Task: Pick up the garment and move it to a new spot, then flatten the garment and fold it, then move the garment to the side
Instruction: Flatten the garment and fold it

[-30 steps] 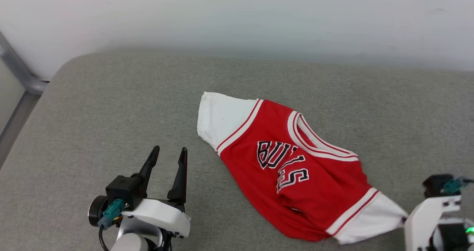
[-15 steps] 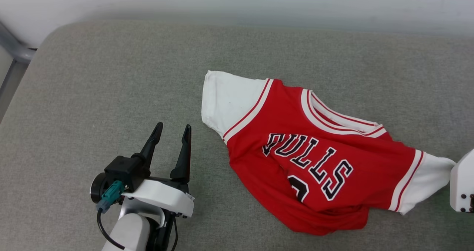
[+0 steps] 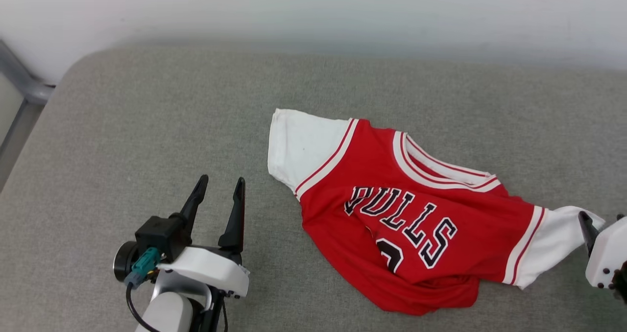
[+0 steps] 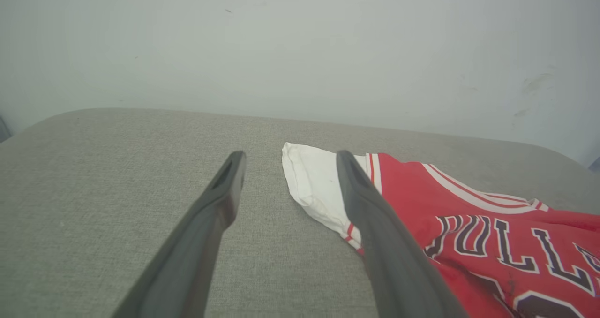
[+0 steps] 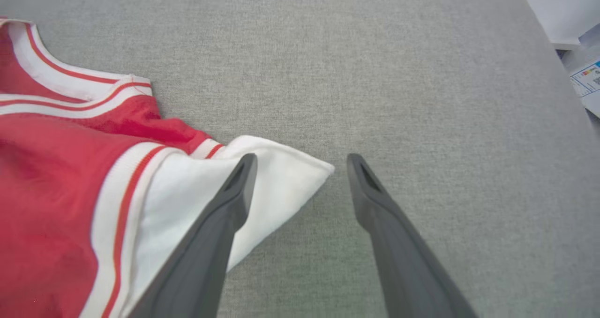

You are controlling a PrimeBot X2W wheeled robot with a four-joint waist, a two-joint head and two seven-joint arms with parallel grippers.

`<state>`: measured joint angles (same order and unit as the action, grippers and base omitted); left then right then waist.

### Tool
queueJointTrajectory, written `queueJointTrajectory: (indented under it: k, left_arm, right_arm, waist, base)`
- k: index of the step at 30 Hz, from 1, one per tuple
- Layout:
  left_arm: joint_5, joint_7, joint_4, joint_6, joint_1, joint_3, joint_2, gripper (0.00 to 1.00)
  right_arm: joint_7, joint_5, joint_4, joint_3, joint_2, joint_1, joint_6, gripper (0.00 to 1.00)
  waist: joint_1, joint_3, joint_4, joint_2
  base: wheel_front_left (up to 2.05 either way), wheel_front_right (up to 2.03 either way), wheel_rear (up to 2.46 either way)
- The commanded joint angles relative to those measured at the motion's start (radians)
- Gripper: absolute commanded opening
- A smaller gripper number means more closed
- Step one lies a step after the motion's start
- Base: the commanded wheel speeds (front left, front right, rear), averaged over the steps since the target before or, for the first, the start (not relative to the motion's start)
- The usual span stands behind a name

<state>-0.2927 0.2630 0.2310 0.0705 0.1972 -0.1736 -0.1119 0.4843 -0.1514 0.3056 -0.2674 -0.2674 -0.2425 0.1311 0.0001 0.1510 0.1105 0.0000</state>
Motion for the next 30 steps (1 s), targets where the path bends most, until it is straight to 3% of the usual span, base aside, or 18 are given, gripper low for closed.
queueJointTrajectory:
  k: [1, 9, 16, 30]
  left_arm:
    - [0.008, 0.003, 0.006, 0.004, -0.018, 0.006, -0.003, 1.0]
    - [0.017, -0.002, 0.024, -0.009, -0.064, 0.004, -0.021, 1.0]
    - [0.014, -0.024, 0.011, -0.024, -0.102, 0.005, -0.035, 1.0]
    - [-0.006, -0.055, 0.012, -0.043, -0.127, 0.004, -0.049, 1.0]
  right_arm:
    - [-0.059, 0.011, -0.022, -0.019, 0.022, 0.028, -0.001, 1.0]
    - [-0.321, 0.052, -0.152, -0.01, 0.126, 0.144, -0.001, 1.0]
    - [-0.448, 0.041, -0.257, 0.049, 0.174, 0.24, -0.001, 1.0]
    - [-0.507, 0.033, -0.426, 0.155, 0.216, 0.391, -0.001, 1.0]
  waist:
    - [-0.0001, -0.039, -0.014, 0.0]
    - [-0.0001, -0.129, -0.03, 0.0]
    - [-0.0001, -0.175, -0.053, 0.0]
    - [-0.0001, -0.209, -0.112, 0.0]
  base:
    - [0.0, 0.0, 0.0]
    - [0.0, 0.0, 0.0]
    - [0.0, 0.0, 0.0]
    - [0.0, 0.0, 0.0]
